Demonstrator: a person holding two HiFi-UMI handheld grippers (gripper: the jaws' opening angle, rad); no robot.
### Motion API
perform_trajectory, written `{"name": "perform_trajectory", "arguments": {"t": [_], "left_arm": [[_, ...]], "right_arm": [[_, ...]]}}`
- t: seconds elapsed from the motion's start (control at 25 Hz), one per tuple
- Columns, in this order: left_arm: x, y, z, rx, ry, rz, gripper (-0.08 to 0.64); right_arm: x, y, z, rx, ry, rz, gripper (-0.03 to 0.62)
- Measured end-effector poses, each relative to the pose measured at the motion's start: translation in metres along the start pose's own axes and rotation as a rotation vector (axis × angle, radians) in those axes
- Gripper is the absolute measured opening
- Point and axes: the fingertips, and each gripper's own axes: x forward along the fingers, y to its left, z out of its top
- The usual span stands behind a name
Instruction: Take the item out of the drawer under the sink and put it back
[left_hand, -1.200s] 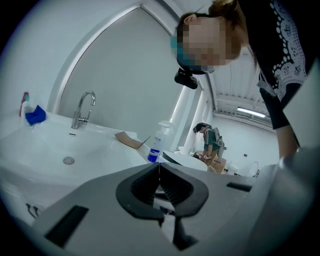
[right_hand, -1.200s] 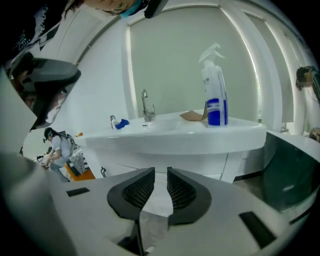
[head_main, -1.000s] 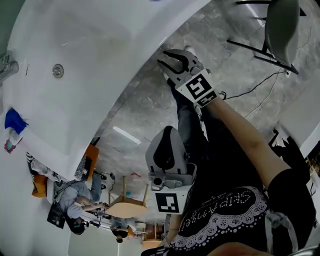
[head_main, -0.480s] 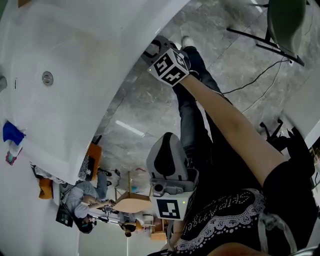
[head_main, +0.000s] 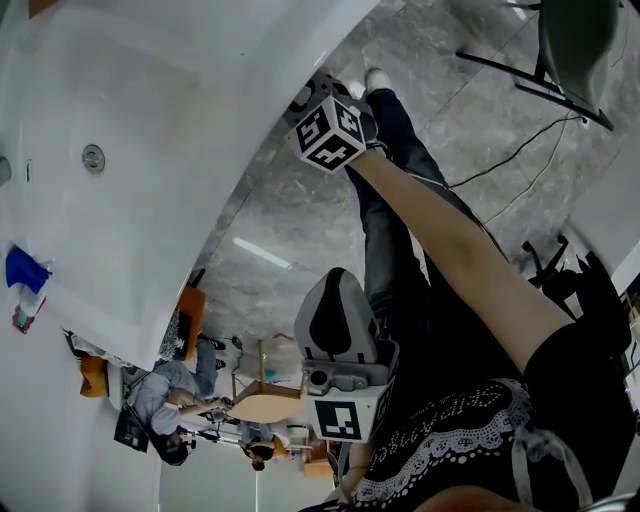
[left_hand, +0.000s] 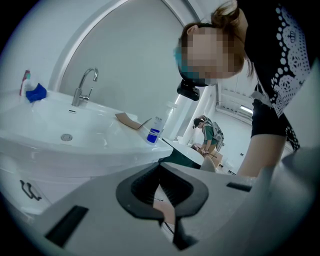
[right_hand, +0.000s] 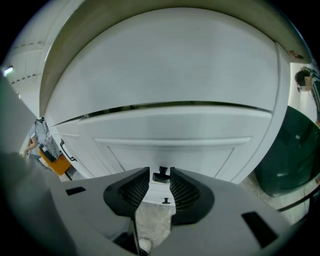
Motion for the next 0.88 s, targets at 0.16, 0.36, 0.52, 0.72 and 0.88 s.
{"name": "perform_trajectory", "arguments": {"t": [0.16,0.36,0.52,0.72,0.88], "left_arm": [[0.001,0.001,0.002,-0.009,-0.006,0.004,0.006],[0.001,0.006,0.004,-0.015,-0.008,0.011,0.006],[0.001,0.009,0.002,-0.021,-0.003,0.016,0.005],[0.0,0.009,0.0,-0.021,0.004,0.014,0.006],[0.0,0.009,0.0,-0.015,0.006,0.012,0.005]], "right_arm": [[0.0,0.0,-0.003,0.01,-0.001,-0.033,0.137],[0.0,-0.004,-0.009,0.093,-0.008,-0.01,0.144],[0.011,-0.005,-0.006,0.051,0.007,0.015,0.143],[0.016,-0.007,0.0,0.029,0.017,-0.016,0.141],[0.015,-0.007,0.0,0.044,0.015,-0.009,0.133]]}}
